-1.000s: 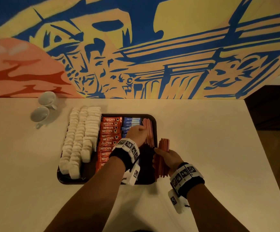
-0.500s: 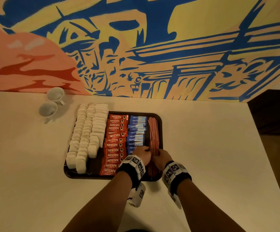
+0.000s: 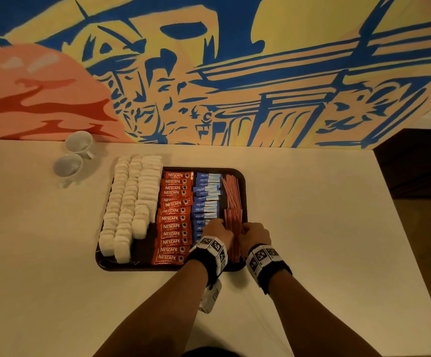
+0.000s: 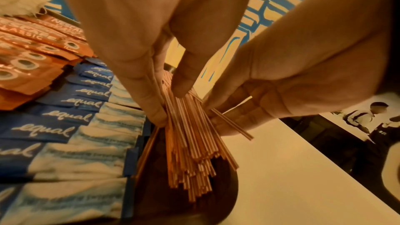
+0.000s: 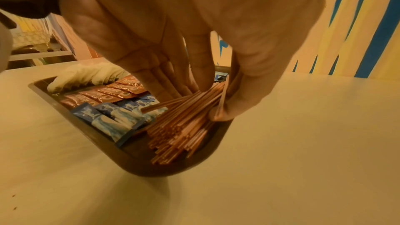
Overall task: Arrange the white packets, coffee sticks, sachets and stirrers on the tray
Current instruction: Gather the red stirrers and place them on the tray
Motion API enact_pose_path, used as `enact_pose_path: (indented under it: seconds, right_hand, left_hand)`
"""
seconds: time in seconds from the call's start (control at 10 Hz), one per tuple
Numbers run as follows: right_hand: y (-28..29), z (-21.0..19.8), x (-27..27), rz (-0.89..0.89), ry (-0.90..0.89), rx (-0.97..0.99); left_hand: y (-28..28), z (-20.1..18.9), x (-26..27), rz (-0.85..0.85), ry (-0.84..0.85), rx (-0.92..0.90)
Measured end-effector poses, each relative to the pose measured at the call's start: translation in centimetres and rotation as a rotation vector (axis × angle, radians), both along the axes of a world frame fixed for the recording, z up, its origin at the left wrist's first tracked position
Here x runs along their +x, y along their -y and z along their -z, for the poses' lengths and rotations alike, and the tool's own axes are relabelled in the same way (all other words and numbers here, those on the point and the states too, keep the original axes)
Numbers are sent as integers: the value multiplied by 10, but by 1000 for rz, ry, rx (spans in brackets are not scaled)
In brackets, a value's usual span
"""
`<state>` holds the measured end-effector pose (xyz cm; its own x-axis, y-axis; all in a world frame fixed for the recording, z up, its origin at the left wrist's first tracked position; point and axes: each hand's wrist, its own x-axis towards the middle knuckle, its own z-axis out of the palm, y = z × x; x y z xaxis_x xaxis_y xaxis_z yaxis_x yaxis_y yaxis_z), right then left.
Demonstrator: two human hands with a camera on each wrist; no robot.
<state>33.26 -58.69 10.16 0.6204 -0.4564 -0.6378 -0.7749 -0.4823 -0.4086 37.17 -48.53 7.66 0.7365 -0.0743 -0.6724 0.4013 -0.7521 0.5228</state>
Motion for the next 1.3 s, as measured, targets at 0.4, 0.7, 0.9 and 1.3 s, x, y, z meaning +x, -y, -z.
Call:
enact_pose_path:
  seconds: [0.4,0.7,0.9,1.3]
  right_hand:
    - [11,-6,-11,-157,-4,30]
    - [33,-4,-23,-26,33,166]
    - [39,3,-24,86,50,345]
    - [24,26,-29,108,-15,345]
  left_hand:
    - [0,0,-14,52,130,102]
    - [-29,-27,-20,-2,261,87]
    - [-131,-52,-21,-303,410,165]
    - [-300,12,-20,82,45,530]
